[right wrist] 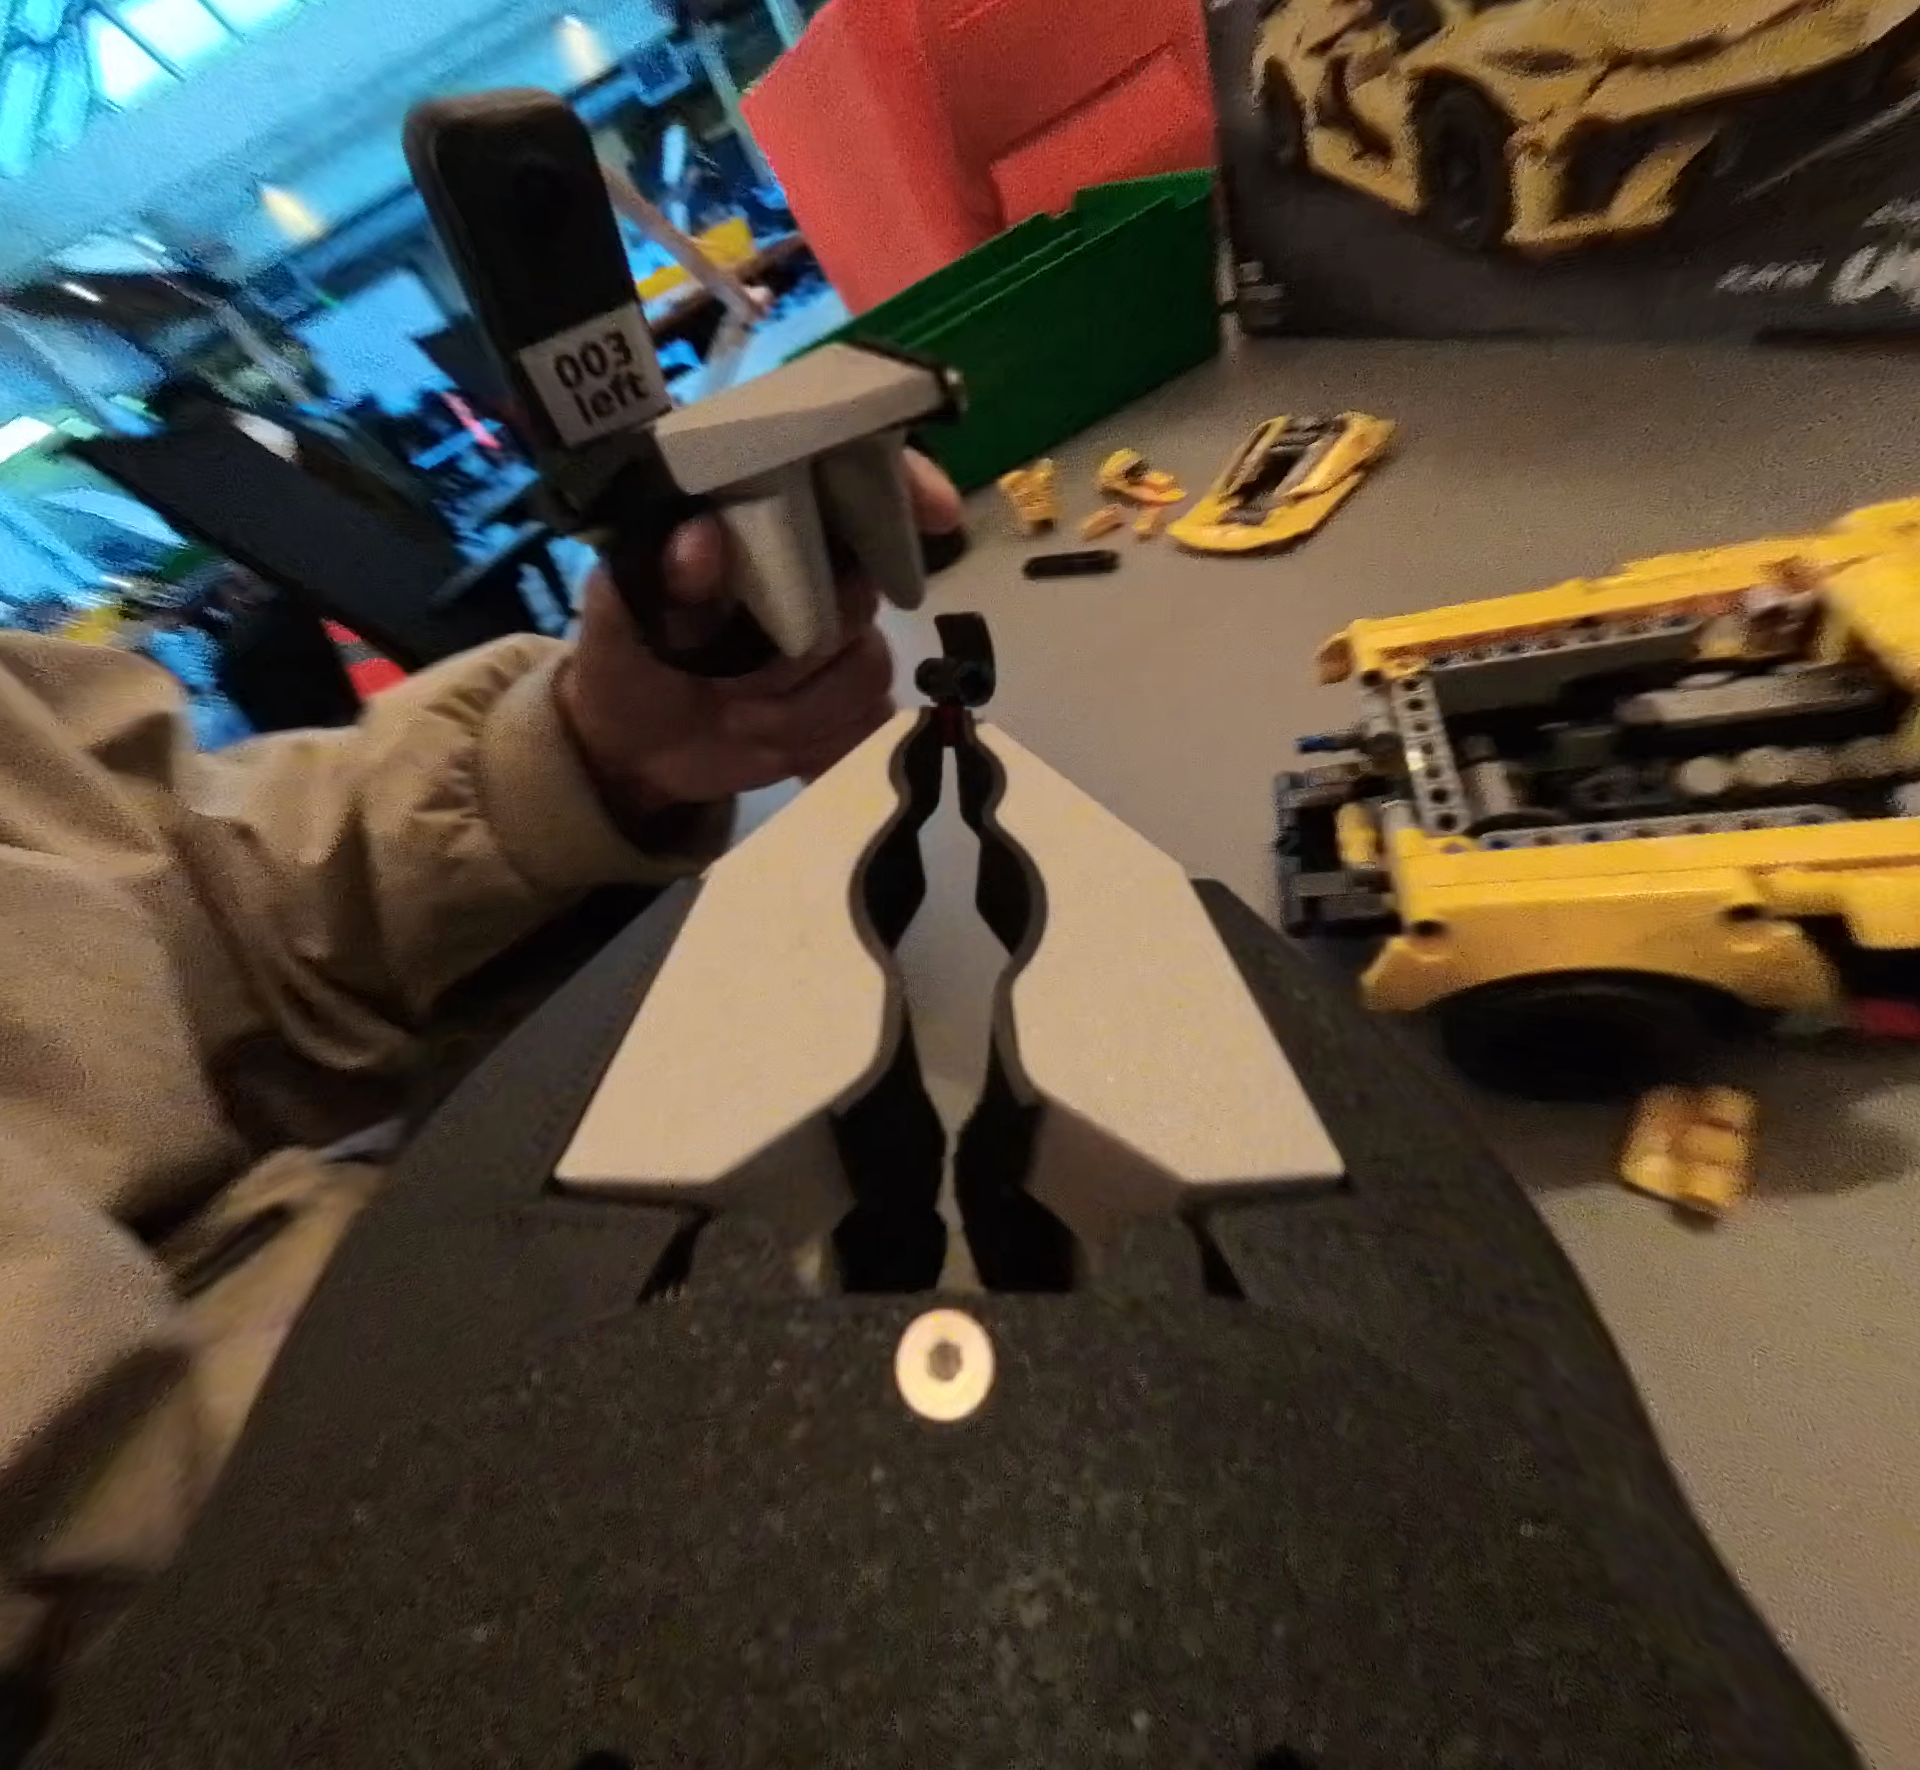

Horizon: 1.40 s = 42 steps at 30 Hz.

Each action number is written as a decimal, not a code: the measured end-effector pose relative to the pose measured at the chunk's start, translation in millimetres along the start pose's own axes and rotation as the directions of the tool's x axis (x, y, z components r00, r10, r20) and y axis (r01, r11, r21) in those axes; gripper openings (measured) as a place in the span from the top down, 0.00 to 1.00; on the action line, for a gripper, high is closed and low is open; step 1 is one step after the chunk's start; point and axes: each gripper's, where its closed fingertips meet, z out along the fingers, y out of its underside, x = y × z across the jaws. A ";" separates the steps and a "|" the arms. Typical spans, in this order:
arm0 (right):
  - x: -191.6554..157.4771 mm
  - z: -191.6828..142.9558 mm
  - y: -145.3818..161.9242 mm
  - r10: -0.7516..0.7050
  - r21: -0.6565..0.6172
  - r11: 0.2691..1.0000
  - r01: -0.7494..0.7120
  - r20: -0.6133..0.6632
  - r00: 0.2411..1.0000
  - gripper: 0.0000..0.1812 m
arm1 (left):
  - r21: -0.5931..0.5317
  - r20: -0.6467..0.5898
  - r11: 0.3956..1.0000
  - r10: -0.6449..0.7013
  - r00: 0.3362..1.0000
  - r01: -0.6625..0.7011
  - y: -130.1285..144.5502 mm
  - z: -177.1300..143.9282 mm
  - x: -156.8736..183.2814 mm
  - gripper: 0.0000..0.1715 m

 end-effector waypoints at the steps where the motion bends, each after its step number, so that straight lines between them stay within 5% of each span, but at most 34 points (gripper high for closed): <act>1: 5.5 -1.5 0.0 -0.069 -0.012 0.998 0.069 -0.069 0.995 0.99 | -0.009 -0.056 0.997 -0.075 0.996 0.074 2.8 0.5 5.1 1.00; 8: -14.9 -2.1 -13.0 -0.030 0.068 0.997 0.026 0.052 0.998 0.99 | -0.081 -0.190 0.967 -0.252 0.949 0.241 16.9 7.7 26.4 0.82; 10: -15.2 -0.6 -9.8 -0.018 0.051 0.999 0.015 0.061 0.998 0.99 | -0.093 -0.233 0.951 -0.309 0.922 0.295 20.1 10.7 32.9 0.82; 12: -19.3 -0.7 -11.4 -0.028 0.061 0.998 0.024 0.073 0.997 1.00 | -0.112 -0.267 0.947 -0.319 0.909 0.299 24.7 12.4 38.4 0.96; 15: -18.5 -1.4 -9.7 -0.012 0.053 0.999 0.008 0.077 0.997 1.00 | -0.116 -0.262 0.949 -0.315 0.912 0.294 28.1 14.3 39.2 0.97; 19: -14.8 -3.1 -11.2 0.054 0.069 0.996 -0.060 0.084 0.995 0.99 | -0.108 -0.148 0.984 -0.157 0.976 0.142 26.9 15.2 33.8 0.97; 30: -10.1 -1.5 5.1 0.201 -0.012 0.980 -0.201 0.129 0.971 0.99 | -0.186 -0.076 0.981 -0.068 0.995 0.053 41.1 17.6 25.7 1.00; 39: 4.5 1.9 15.1 0.149 -0.073 0.986 -0.148 0.006 0.989 0.99 | -0.263 0.040 0.965 0.028 0.999 -0.016 54.3 21.8 11.9 1.00; 40: 7.1 2.5 17.1 0.135 -0.092 0.987 -0.135 -0.012 0.991 1.00 | -0.247 0.078 0.969 0.024 0.997 -0.004 52.1 21.4 5.8 1.00; 42: -11.6 17.0 79.0 0.133 -0.375 0.920 -0.112 0.031 0.991 1.00 | -0.047 0.291 0.998 -0.033 0.956 0.049 3.3 0.3 -45.0 1.00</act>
